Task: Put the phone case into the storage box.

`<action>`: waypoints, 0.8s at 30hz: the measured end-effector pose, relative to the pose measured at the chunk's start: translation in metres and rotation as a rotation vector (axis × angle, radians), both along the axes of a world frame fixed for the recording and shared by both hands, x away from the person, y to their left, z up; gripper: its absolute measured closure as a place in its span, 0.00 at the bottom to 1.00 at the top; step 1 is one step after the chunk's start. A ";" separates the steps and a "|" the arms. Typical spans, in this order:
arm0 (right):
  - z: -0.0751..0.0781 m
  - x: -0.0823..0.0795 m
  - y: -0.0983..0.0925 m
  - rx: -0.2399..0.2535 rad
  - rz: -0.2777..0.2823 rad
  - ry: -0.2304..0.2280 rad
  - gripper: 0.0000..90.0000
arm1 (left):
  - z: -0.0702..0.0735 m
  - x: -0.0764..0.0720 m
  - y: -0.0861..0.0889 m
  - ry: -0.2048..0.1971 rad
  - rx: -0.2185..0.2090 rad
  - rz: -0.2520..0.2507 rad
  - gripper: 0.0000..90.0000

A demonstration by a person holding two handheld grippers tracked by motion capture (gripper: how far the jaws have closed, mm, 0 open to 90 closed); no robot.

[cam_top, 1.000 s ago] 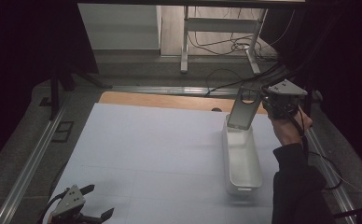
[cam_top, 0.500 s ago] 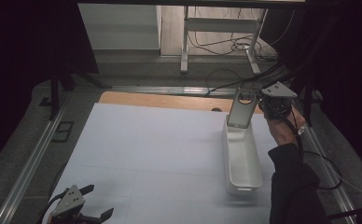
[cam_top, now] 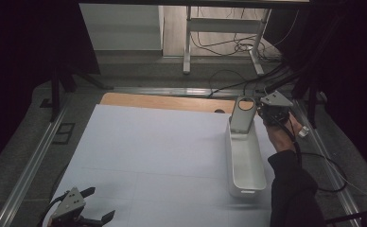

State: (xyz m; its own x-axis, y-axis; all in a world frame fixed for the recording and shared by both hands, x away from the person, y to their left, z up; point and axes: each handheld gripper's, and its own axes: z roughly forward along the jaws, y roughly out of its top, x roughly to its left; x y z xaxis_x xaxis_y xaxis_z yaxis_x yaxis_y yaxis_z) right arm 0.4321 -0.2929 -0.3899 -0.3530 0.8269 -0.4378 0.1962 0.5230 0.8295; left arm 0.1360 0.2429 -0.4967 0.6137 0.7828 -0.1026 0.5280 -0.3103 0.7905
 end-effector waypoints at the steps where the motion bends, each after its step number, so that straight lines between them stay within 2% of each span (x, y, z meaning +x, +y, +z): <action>1: -0.002 0.000 0.000 -0.004 0.000 0.000 0.89 | 0.000 0.000 0.000 0.000 -0.001 0.000 0.00; 11: -0.018 0.002 0.003 -0.007 -0.011 -0.010 0.89 | 0.000 0.000 0.002 0.005 -0.018 0.005 0.00; 24: -0.033 0.002 0.003 -0.015 -0.014 -0.021 0.89 | 0.000 0.000 0.002 0.007 -0.018 0.003 0.00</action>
State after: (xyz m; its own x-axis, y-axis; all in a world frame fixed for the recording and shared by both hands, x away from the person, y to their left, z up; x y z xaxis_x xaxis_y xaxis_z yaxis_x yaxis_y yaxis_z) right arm 0.4337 -0.2897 -0.4231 -0.3320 0.8248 -0.4577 0.1867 0.5331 0.8252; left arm 0.1364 0.2450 -0.4968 0.6109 0.7824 -0.1211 0.5345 -0.2947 0.7922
